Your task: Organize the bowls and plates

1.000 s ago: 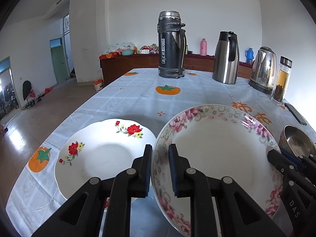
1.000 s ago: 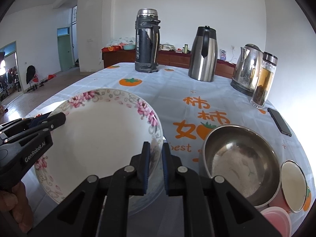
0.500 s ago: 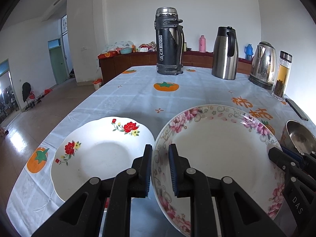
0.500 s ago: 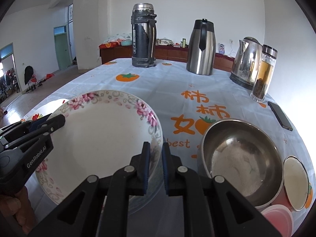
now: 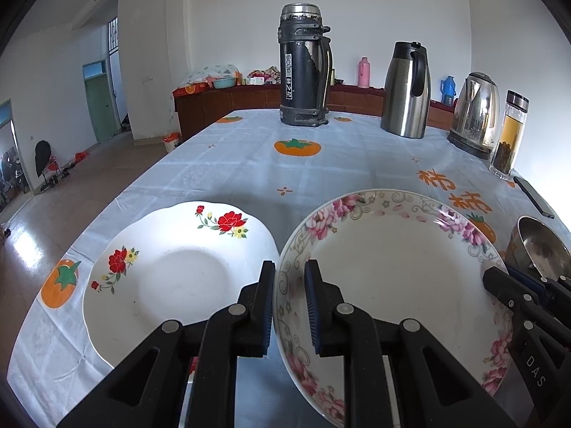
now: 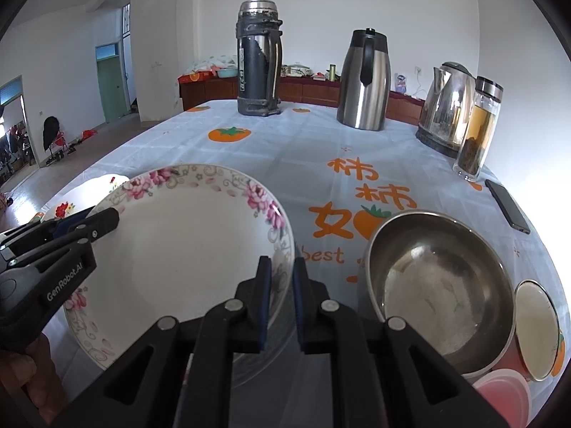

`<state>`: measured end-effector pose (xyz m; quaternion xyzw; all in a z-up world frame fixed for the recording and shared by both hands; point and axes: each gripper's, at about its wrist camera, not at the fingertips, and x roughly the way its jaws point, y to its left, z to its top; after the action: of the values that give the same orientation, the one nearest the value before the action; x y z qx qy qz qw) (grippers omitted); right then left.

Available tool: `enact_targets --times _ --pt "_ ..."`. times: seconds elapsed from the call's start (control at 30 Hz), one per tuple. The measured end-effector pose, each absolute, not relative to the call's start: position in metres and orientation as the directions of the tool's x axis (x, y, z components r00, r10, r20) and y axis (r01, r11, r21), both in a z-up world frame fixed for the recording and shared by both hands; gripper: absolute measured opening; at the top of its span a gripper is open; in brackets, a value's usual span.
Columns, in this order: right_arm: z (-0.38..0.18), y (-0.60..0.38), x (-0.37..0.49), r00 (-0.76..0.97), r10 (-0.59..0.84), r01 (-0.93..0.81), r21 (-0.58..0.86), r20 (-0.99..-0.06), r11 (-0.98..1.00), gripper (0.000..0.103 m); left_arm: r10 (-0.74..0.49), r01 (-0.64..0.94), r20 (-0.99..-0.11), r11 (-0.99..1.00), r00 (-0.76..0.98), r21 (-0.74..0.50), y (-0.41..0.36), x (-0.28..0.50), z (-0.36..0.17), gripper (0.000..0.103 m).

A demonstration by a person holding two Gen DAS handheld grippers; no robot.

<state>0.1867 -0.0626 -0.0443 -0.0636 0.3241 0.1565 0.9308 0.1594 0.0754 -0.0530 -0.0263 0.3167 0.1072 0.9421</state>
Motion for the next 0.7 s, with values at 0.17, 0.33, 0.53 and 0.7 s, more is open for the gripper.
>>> enact_targets --times 0.17,0.33,0.53,0.7 --pt "-0.0468 -0.0633 0.1884 0.734 0.247 -0.329 -0.013 -0.633 0.944 0.012 0.176 -0.212 -0.614 0.977 0.769 0.015 0.0756 0.1611 -0.0544 0.019" --pt "-0.0472 -0.0633 0.189 0.732 0.245 -0.328 -0.014 -0.636 0.945 0.012 0.174 -0.211 -0.62 0.977 0.765 0.014 0.0762 0.1614 -0.0547 0.019" --pt "-0.0481 -0.0637 0.1909 0.727 0.243 -0.329 -0.015 -0.642 0.944 0.012 0.168 -0.211 -0.629 0.978 0.759 0.006 0.0784 0.162 -0.0565 0.019" --pt "-0.0478 -0.0655 0.1903 0.735 0.237 -0.316 -0.011 -0.635 0.949 0.012 0.175 -0.197 -0.612 0.98 0.771 0.032 0.074 0.1608 -0.0552 0.019"
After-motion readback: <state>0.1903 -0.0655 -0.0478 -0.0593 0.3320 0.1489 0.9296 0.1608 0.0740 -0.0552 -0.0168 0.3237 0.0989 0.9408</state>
